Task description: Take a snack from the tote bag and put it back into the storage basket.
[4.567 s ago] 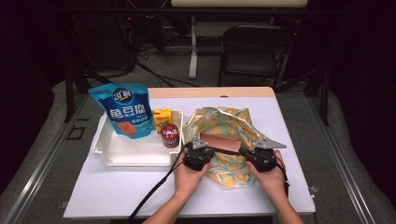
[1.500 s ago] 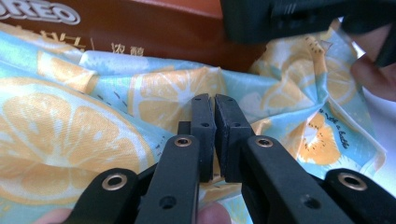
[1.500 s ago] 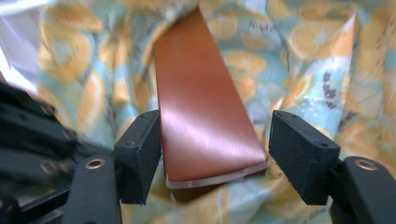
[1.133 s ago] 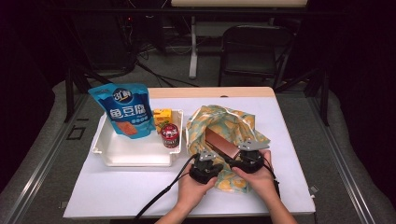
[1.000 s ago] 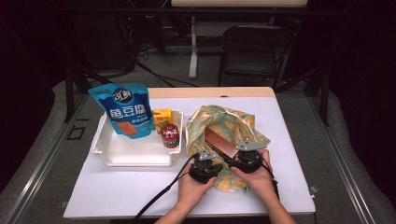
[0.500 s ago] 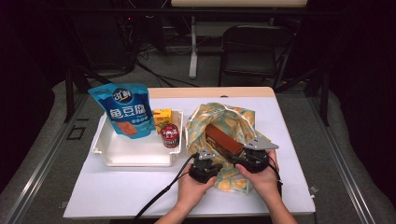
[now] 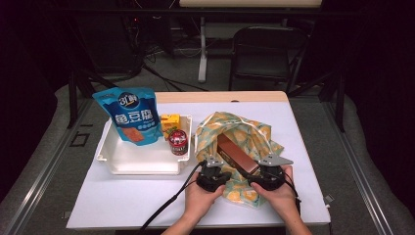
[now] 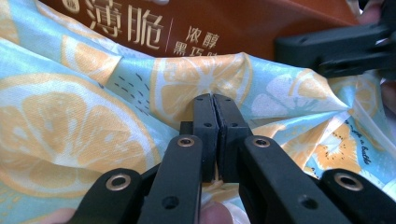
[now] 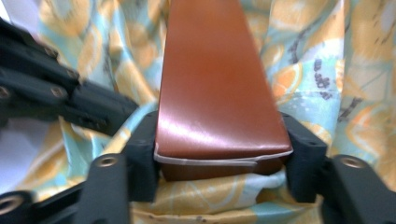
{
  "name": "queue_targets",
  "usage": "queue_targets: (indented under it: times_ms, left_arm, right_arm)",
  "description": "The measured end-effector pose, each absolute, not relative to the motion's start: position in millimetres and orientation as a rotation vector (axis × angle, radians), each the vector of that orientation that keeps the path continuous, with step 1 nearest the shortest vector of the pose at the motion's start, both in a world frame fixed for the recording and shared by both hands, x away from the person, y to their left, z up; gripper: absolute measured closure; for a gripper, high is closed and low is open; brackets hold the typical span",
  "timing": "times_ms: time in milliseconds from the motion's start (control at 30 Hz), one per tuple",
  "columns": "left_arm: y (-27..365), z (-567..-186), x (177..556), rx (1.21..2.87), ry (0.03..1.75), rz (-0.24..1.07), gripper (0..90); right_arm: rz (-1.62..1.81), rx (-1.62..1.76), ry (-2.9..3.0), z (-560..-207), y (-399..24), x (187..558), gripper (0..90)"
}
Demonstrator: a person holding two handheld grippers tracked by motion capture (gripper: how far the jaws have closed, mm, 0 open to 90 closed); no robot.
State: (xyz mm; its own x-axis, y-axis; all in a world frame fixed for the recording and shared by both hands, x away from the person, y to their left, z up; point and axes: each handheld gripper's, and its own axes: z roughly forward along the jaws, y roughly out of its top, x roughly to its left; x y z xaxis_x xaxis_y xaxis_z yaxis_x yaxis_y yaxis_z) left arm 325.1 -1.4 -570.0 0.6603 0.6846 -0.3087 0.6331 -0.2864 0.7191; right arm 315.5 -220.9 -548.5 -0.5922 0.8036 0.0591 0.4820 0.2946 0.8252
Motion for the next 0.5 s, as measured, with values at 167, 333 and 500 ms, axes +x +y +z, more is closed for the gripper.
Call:
queue_targets:
  times_ms: [167, 333, 500]
  left_arm:
    - [-0.1, -568.7, 324.3, 2.008, 1.009, 0.075, 88.2]
    - [-0.7, -569.2, 323.9, 2.001, 1.011, 0.083, 88.3]
    - [0.8, -569.4, 324.5, 2.006, 1.010, 0.075, 88.3]
  right_arm:
    - [1.242, 1.153, 2.152, -533.9, -212.6, 322.7, 23.9]
    - [1.119, 1.173, 2.189, -539.6, -194.3, 337.9, 28.9]
    - [1.070, 1.199, 2.200, -549.7, -190.6, 342.5, 33.1]
